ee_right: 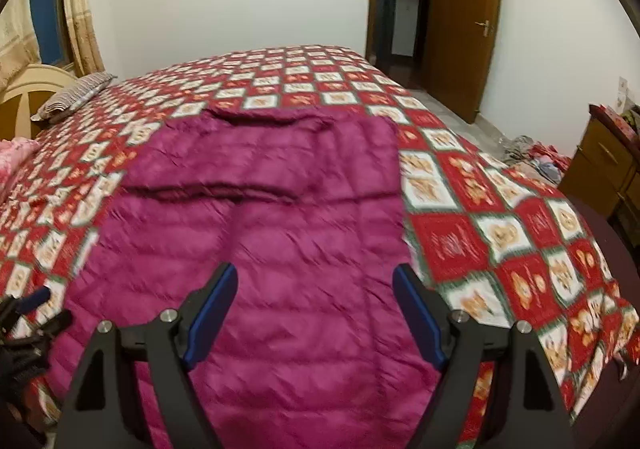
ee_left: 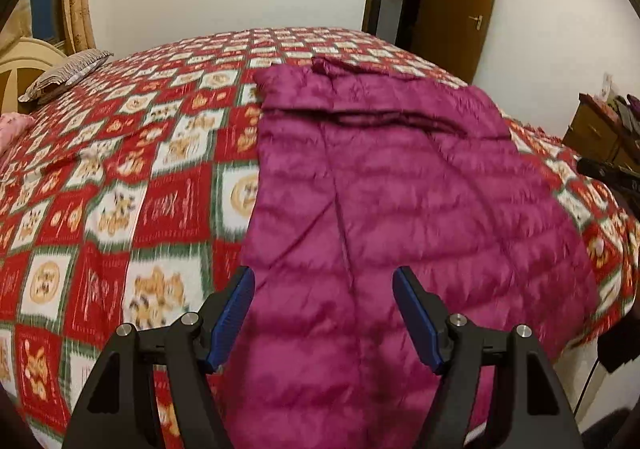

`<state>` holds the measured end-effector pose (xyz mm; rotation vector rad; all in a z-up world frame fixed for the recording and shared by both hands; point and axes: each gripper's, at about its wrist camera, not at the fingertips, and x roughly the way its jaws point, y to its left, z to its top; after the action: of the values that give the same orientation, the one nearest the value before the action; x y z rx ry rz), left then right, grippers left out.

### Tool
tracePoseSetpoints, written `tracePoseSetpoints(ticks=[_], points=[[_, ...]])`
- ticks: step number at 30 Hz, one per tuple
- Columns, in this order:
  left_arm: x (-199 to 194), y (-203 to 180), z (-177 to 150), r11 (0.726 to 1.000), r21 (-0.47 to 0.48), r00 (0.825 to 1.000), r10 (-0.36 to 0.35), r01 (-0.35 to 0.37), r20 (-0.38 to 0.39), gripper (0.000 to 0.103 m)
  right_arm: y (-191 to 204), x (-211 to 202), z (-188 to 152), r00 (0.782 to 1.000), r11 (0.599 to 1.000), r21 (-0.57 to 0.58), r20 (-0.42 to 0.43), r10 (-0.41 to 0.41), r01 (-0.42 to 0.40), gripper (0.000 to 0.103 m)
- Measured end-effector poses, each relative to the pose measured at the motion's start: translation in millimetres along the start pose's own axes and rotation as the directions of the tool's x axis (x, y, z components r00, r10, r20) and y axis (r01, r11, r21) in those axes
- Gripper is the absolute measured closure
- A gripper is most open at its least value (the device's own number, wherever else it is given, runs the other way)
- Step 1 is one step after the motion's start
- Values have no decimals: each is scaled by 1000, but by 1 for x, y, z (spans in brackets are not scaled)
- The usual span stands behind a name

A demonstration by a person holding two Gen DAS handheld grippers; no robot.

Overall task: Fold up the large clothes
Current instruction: 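Release the hem with both grippers and pull them back from the jacket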

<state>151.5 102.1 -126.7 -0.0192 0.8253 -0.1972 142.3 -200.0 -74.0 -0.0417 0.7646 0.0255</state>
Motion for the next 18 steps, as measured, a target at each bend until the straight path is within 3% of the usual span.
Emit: tracePoseSetpoints(ticks=[7,13,18], points=[[-4,23,-24,991,-99,995,-91,88,-31,31,-80,-10,-68,992,994,57,-89,-84,90,21],[-1,19,-35,983,-121,987,-146,138,-61,31,-96,-5,-99,988,989,148,-153,23,0,21],[2,13,-45,981,-108,982,-168,159,-86,31,-73,10,-112,977,994,93,-198,76,-59,21]])
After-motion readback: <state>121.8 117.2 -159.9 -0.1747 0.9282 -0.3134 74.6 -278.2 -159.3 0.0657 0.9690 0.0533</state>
